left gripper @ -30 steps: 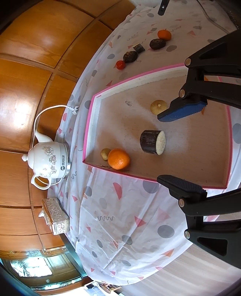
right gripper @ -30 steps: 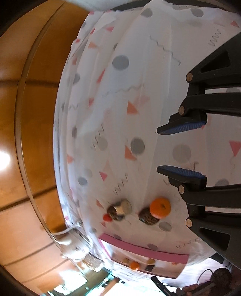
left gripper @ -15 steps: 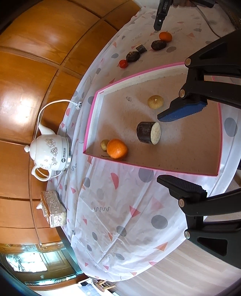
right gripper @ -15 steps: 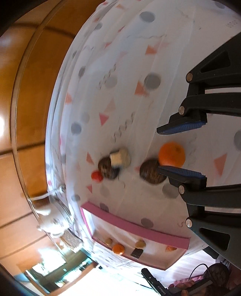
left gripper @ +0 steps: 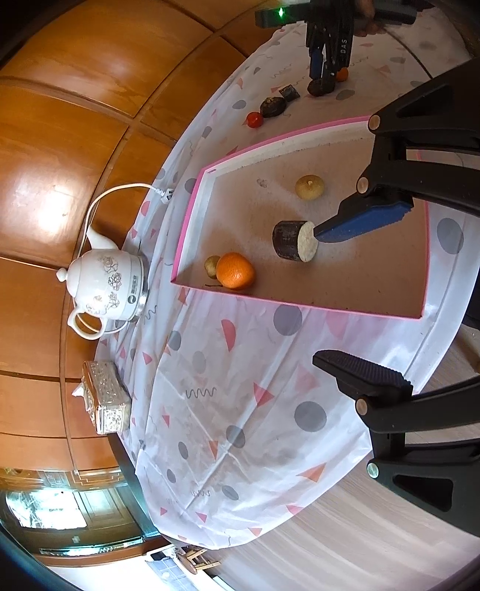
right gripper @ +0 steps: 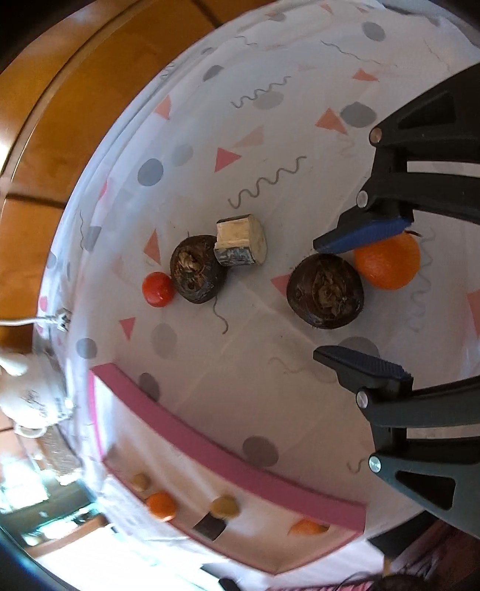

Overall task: Organize fruits
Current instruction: 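Grasp the dark round fruit with the right gripper, then carry the dark fruit into the tray and open the right gripper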

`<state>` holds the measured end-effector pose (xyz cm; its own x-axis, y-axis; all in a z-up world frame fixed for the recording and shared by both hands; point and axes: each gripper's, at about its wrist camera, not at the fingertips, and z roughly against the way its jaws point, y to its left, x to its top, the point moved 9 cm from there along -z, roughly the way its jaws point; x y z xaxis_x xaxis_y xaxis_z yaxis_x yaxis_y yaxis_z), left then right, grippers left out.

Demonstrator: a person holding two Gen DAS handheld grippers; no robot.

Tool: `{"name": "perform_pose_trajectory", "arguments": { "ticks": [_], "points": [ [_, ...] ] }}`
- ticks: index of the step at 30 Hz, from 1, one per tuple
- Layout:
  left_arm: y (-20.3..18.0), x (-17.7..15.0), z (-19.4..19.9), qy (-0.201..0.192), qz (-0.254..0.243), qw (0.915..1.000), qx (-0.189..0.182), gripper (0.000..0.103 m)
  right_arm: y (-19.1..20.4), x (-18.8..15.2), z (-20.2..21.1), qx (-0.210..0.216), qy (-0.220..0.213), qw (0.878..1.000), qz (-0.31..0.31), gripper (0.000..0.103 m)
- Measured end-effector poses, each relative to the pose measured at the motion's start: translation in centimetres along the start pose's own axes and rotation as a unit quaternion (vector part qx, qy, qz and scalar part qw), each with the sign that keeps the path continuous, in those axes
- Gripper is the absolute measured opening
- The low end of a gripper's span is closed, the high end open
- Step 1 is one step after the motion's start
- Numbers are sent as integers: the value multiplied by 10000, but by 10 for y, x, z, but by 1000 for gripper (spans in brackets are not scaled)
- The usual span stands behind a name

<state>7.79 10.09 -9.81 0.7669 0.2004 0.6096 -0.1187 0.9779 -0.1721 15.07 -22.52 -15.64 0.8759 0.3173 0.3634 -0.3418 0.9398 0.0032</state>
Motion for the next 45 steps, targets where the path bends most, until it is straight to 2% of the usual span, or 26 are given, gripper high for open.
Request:
{"name": "perform_pose_trajectory", "arguments": {
  "ticks": [3, 5, 6, 8, 16, 20, 26, 33, 38, 45],
  "points": [
    [0, -1, 0, 11, 22, 10000, -10, 62, -2, 0, -5, -34, 81, 10000, 35, 56],
    [-1, -2, 1, 7, 15, 10000, -30, 62, -2, -3, -13, -24, 178, 9998, 72, 51],
    [-2, -3, 1, 1, 11, 10000, -39, 62, -1, -4, -15, 8, 196, 9998, 91, 45],
    [-2, -3, 2, -5, 7, 10000, -54, 62, -1, -5, -15, 134, 124, 9998, 15, 45],
    [-5, -4, 3, -28, -2, 10000, -61, 64, 13, 7, 6, 164, -326, 9993, -93, 45],
    [-4, -4, 4, -50, 28, 10000, -53, 64, 35, 20, 20, 260, -560, 9981, -51, 45],
    [3, -2, 8, -130, 148, 9998, -40, 65, 78, 35, 35, 701, -857, 9938, 34, 45],
    [10, -1, 10, -169, 287, 9994, -24, 66, 142, 52, 38, 1274, -902, 9873, 282, 45],
    [12, -2, 10, -158, 314, 9994, -22, 66, 174, 52, 27, 1380, -719, 9867, 475, 45],
    [11, -3, 9, -149, 322, 9994, -31, 66, 174, 44, 18, 1205, -661, 9895, 449, 46]
  ]
}}
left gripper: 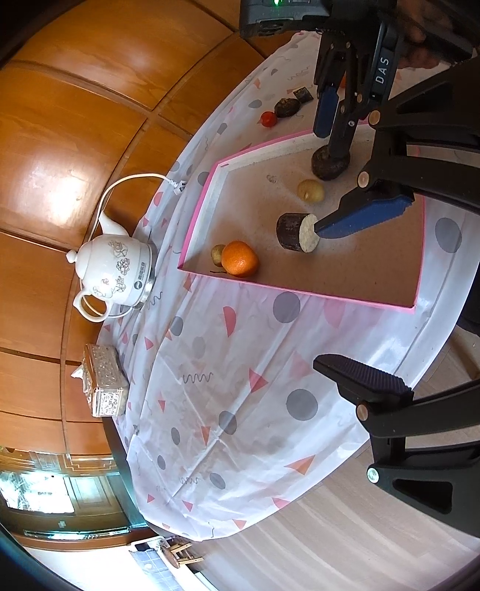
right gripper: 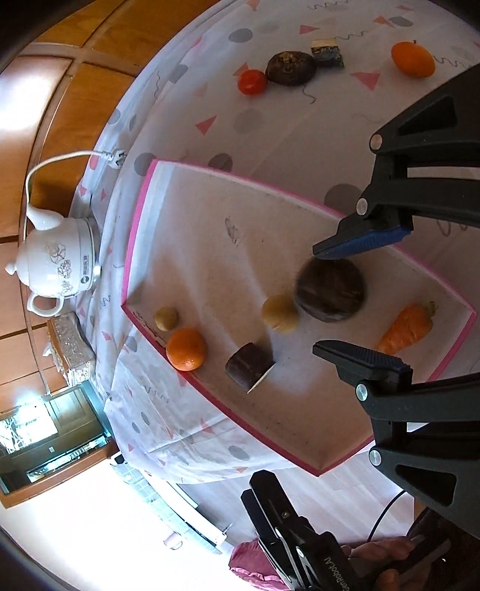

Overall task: Organize fruits
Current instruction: 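Carry the dark fruit into the tray and open the right gripper, then withdraw the right tool while moving the left tool toward the remaining fruits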

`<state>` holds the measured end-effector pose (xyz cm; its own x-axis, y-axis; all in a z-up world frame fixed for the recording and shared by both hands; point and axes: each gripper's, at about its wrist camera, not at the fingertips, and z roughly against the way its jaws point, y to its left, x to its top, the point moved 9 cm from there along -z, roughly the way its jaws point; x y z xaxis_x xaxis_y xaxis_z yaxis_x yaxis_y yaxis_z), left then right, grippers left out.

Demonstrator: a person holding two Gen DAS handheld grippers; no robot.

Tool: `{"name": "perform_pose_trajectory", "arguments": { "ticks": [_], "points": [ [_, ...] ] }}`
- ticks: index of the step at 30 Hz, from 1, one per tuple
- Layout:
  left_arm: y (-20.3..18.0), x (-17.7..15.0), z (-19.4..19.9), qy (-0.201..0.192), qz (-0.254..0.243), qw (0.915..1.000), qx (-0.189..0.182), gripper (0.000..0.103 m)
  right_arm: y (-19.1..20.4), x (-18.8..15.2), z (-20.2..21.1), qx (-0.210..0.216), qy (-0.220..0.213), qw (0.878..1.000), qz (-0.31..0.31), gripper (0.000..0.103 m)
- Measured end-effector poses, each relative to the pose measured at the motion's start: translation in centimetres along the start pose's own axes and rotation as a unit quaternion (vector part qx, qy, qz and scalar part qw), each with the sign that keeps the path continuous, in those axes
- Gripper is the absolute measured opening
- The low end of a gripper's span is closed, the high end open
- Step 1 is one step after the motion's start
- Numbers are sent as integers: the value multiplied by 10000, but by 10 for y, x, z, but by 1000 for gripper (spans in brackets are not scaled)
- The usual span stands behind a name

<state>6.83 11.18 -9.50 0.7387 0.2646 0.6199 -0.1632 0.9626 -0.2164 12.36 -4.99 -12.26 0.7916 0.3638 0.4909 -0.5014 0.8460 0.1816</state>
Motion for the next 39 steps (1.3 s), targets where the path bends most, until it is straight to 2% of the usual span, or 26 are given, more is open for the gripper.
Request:
{"name": "perform_pose_trajectory", "arguments": {
  "ticks": [8, 22, 39],
  "points": [
    [-10, 3, 5, -104, -159, 9998, 16, 66, -4, -6, 15, -69, -142, 9999, -49, 46],
    [-36, 5, 12, -209, -571, 9981, -74, 67, -19, -12, 47, -595, -508, 9968, -146, 46],
    [-102, -3, 7, -90, -1383, 9896, -394, 67, -76, -24, 96, -1162, -804, 9884, -549, 46]
  ]
}}
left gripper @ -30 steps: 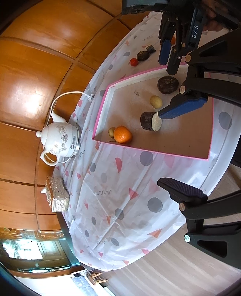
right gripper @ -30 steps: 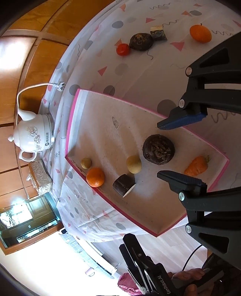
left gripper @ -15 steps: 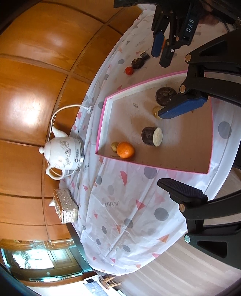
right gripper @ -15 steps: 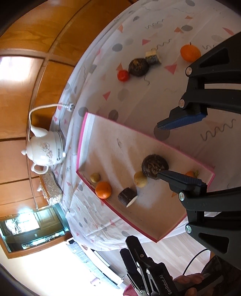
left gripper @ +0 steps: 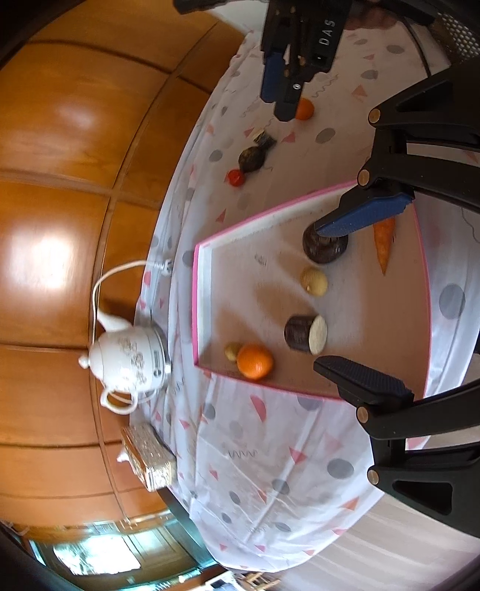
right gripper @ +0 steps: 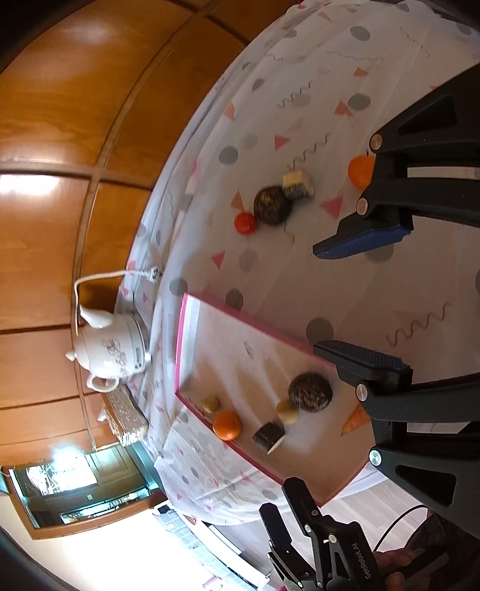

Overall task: Organize fruits
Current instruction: 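Withdraw the right tool while moving the left tool toward the remaining fruits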

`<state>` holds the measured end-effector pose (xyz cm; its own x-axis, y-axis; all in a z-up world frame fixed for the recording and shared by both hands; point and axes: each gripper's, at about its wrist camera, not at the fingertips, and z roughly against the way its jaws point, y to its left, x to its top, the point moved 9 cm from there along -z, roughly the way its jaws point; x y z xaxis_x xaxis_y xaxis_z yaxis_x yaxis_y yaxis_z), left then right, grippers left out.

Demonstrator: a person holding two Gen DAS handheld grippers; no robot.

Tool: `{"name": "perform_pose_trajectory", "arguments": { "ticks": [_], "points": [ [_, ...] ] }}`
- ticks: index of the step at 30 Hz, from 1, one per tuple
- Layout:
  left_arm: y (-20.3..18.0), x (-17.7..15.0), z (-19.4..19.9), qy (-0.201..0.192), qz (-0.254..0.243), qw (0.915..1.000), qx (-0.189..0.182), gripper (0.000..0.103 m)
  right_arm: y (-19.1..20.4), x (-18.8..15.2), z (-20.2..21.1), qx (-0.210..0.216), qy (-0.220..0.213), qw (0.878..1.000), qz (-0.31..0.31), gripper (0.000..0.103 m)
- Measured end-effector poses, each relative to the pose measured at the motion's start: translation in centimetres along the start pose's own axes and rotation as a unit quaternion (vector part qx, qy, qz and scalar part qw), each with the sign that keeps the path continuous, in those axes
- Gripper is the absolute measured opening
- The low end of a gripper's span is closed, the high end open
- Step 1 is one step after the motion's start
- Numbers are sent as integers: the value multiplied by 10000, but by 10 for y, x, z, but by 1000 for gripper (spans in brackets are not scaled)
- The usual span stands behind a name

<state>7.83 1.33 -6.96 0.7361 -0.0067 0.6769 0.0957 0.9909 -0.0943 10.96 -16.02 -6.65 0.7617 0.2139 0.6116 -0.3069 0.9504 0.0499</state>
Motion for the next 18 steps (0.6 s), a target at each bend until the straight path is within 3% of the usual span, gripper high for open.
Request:
{"name": "perform_pose_trajectory", "arguments": {
  "ticks": [18],
  "points": [
    [-62, 6, -17, 132, -672, 9971, -338, 67, -97, -33, 24, -768, 183, 9958, -463, 46]
  ]
}}
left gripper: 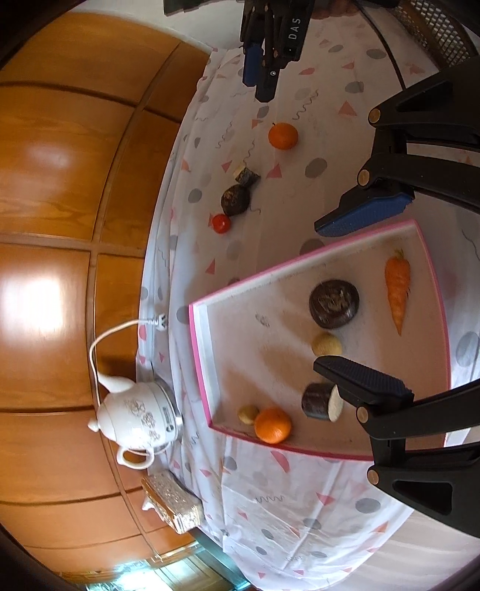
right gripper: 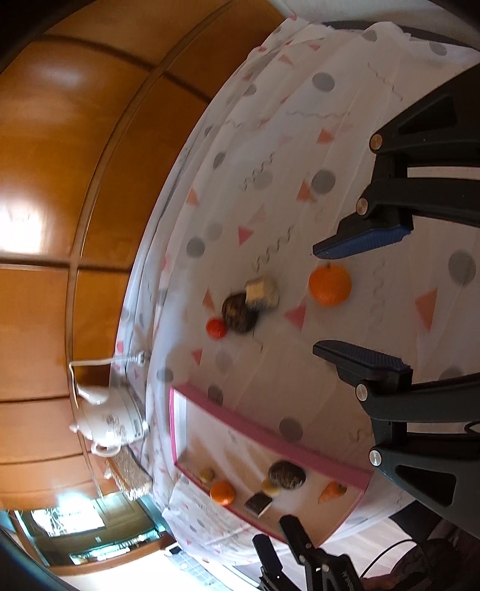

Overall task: Organize fruits
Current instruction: 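Withdraw the right tool while moving the left tool toward the remaining fruits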

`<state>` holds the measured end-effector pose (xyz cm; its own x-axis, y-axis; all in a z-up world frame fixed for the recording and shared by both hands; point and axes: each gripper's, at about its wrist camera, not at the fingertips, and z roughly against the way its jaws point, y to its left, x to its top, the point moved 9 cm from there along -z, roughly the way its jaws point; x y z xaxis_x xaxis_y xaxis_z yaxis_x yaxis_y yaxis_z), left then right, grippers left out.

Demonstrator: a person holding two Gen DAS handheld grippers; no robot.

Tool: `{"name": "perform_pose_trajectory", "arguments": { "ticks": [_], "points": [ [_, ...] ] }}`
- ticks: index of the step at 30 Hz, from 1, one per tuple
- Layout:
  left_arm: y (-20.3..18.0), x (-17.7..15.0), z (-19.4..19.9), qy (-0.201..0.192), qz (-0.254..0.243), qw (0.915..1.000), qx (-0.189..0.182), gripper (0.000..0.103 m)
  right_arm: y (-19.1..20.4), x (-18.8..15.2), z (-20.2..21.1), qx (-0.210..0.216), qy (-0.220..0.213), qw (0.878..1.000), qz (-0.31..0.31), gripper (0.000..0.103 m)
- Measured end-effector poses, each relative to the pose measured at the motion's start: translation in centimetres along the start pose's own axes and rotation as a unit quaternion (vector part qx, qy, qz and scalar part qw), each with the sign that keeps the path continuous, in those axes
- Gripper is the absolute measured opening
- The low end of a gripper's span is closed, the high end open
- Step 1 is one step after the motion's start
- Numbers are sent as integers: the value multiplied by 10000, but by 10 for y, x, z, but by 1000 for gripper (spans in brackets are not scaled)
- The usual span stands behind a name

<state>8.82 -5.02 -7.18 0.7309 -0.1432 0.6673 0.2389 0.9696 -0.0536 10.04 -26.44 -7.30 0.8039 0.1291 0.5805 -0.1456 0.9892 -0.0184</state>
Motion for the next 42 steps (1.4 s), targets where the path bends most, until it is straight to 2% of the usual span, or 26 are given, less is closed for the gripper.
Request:
{"name": "perform_pose_trajectory", "arguments": {
  "ticks": [14, 26, 35, 42],
  "points": [
    [-32, 9, -10, 26, -261, 9995, -170, 67, -86, -26, 7, -600, 165, 9963, -596, 46],
    [-67, 17, -20, 63, -603, 9976, -326, 67, -156, -49, 20, -1114, 230, 9861, -1215, 46],
    [-89, 16, -29, 144, -835, 9956, -392, 67, -218, -73, 30, -1467, 256, 9652, -2152, 46],
    [-100, 18, -36, 189, -952, 9944, -421, 67, -259, -95, 35, -1809, 288, 9383, -2934, 46]
  ]
}}
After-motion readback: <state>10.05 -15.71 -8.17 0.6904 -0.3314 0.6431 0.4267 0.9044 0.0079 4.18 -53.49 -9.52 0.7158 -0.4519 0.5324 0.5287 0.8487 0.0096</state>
